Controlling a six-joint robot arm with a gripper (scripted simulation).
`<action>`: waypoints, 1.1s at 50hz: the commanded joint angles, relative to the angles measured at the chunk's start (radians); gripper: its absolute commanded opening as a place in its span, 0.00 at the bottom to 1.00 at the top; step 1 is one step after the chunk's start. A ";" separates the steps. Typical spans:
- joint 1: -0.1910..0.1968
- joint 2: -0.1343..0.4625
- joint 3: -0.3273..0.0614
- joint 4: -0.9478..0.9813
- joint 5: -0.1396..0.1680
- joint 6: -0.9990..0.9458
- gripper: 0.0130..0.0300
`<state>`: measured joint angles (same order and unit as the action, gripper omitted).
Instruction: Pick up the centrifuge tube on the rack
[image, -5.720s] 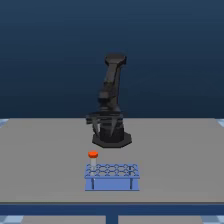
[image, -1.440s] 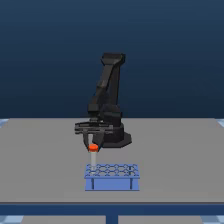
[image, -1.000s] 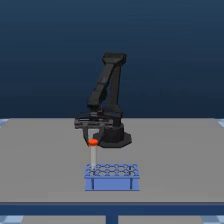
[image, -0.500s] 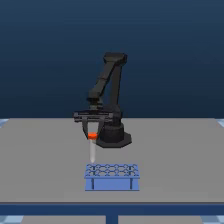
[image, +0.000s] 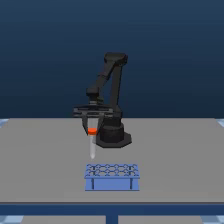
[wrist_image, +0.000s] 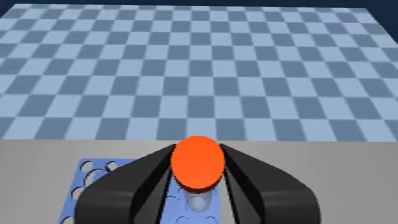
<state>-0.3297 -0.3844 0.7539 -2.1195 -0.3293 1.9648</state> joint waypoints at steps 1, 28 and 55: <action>0.000 -0.003 -0.005 -0.020 -0.009 0.032 0.00; 0.000 -0.005 -0.009 -0.034 -0.012 0.047 0.00; 0.000 -0.005 -0.009 -0.034 -0.012 0.047 0.00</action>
<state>-0.3297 -0.3888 0.7454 -2.1533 -0.3419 2.0113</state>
